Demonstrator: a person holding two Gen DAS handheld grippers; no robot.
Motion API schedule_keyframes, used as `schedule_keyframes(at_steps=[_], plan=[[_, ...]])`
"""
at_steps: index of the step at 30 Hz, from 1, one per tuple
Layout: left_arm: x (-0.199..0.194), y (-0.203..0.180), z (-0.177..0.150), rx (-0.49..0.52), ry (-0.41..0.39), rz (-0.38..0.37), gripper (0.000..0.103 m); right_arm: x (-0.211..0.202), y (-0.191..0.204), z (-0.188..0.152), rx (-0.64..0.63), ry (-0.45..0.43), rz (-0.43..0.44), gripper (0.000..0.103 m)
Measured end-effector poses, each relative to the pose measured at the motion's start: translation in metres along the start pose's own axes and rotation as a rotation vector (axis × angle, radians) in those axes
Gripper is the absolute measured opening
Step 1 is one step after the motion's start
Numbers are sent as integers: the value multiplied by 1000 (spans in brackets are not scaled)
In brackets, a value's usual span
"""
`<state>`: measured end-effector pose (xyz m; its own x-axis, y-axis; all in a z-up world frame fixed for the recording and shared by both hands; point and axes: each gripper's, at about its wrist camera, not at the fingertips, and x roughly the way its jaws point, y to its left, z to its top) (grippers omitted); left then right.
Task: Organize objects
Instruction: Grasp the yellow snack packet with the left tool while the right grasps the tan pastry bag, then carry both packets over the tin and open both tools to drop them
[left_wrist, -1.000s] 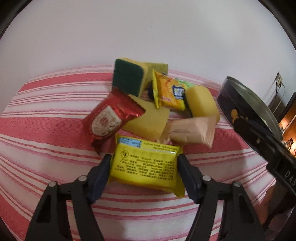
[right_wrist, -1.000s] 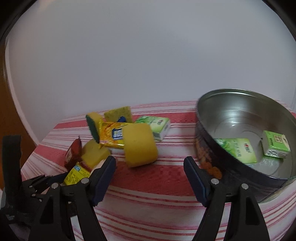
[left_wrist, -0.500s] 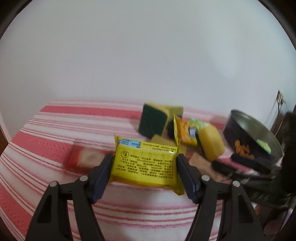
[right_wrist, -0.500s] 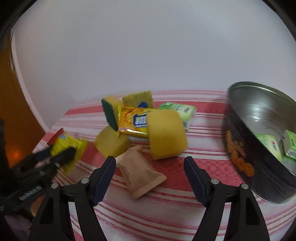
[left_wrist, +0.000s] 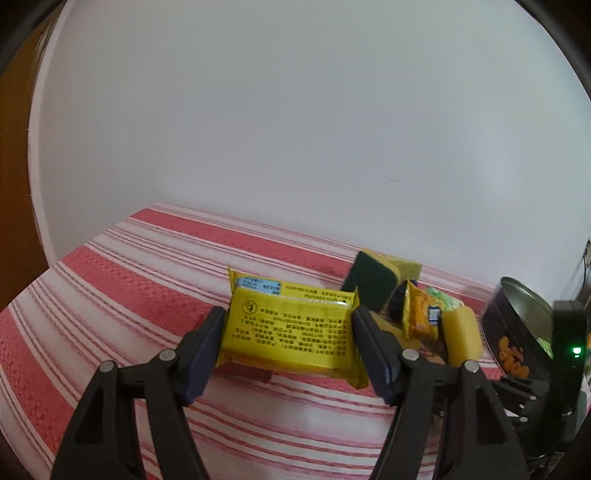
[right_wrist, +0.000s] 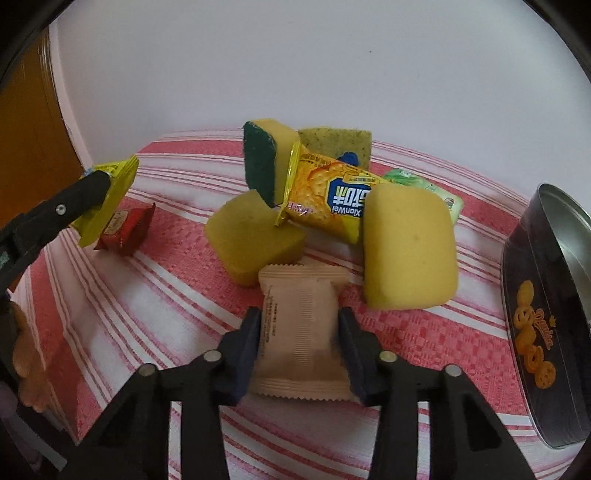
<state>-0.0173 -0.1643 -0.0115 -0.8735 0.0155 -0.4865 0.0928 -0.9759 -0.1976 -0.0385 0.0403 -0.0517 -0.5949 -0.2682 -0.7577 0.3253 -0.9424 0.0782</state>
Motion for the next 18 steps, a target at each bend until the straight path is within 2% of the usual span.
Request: schedule_keyframes(at_steps=[4, 9, 12, 18], plan=[[0, 0, -1, -9, -22, 28, 69, -18, -6, -8, 13, -64, 77, 41], [-4, 1, -3, -15, -45, 23, 69, -53, -10, -17, -3, -188, 104, 41], [-6, -6, -5, -8, -51, 21, 69, -74, -27, -17, 11, -290, 55, 41], [-15, -34, -7, 10, -73, -16, 69, -102, -67, -13, 95, -408, -92, 41]])
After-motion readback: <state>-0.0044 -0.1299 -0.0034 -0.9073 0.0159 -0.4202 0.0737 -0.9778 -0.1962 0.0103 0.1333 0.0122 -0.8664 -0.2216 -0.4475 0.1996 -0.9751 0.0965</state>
